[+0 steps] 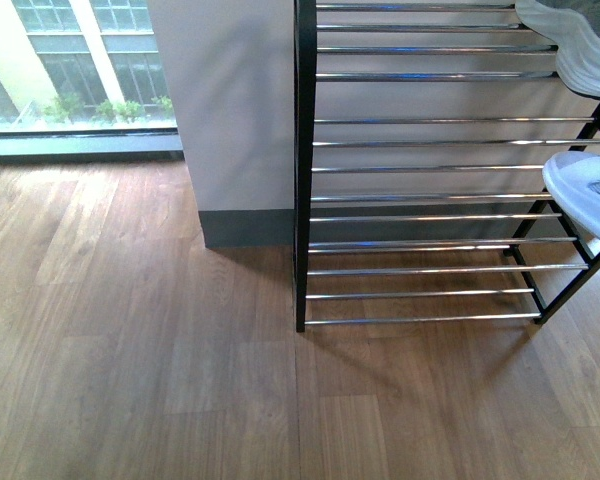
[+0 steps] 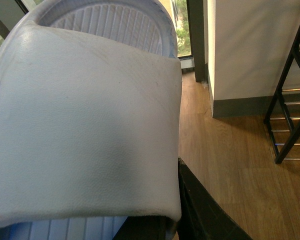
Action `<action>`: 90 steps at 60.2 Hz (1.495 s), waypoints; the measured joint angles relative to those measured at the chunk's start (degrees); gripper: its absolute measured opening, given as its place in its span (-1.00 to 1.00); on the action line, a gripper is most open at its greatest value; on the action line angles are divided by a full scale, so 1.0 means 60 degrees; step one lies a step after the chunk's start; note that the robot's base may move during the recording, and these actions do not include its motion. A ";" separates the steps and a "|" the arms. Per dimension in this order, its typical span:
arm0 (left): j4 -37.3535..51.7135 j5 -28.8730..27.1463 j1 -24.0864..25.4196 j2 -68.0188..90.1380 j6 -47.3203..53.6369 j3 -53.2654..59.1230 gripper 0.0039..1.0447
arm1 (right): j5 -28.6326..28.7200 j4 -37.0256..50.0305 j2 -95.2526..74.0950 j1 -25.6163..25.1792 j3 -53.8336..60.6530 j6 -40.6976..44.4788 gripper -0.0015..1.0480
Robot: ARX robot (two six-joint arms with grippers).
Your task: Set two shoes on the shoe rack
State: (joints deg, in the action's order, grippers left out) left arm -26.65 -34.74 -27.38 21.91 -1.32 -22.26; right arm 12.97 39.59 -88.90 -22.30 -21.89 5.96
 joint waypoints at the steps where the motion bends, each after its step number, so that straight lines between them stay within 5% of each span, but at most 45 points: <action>1: 0.0000 -0.0004 0.0004 0.0000 0.0000 0.0000 -0.97 | 0.0000 0.0000 0.0000 0.0000 0.0000 0.0000 -0.97; 77: 0.0000 0.0000 0.0000 -0.0011 0.0000 -0.0004 -0.97 | 0.0033 0.0011 0.0007 0.0004 -0.0018 -0.0029 -0.97; 83: 0.0000 -0.0036 0.0000 -0.0011 0.0000 -0.0004 -0.97 | 0.2852 0.2007 -0.0270 -0.0138 0.0171 -0.0149 -0.97; 90: 0.0000 -0.0004 0.0000 -0.0011 0.0000 -0.0004 -0.97 | 0.2397 0.1759 0.0117 0.0736 -0.0113 -0.0452 -0.97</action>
State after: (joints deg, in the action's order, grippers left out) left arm -26.65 -34.76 -27.38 21.85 -1.32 -22.28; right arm 27.35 50.15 -88.20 -17.89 -22.57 3.25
